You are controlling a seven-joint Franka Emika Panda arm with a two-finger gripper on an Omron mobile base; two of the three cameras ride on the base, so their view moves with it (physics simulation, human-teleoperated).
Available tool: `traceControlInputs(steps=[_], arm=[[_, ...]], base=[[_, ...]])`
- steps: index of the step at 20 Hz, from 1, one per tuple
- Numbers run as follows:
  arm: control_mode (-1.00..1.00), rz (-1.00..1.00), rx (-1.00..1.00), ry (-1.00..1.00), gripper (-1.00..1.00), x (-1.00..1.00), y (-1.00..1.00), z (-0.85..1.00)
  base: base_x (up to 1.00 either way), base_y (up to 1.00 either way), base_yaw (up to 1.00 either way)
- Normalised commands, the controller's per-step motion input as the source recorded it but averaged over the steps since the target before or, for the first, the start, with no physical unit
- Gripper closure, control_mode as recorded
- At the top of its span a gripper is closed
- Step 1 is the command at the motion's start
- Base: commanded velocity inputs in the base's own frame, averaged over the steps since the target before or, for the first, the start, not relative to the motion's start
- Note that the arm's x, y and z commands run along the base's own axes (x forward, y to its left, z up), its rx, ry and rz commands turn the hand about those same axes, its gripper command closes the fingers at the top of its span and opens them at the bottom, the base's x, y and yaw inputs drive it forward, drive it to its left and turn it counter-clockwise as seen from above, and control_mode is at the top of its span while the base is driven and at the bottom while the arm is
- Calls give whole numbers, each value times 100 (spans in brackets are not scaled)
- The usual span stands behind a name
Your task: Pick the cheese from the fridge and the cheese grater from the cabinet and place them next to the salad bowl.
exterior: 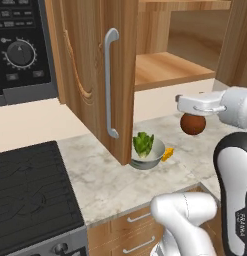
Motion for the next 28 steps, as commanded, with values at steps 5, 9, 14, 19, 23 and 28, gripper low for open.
traceControlInputs(steps=[5, 9, 14, 19, 23, 28], arm=[[-100, -2, -6, -29, -100, 16, 18, 28], [-100, -1, 0, 0, -100, 59, -12, 8], [-100, 4, 0, 0, -100, 51, -2, 12], [-100, 17, -5, -7, -100, 37, 0, 10], [-100, 17, -14, -14, -100, 31, 6, 0], [-100, 16, -8, -6, -100, 48, 28, 0]], base=[[0, 0, 0], [0, 0, 0], [0, 0, 0], [0, 0, 0], [0, 0, 0], [0, 0, 0]])
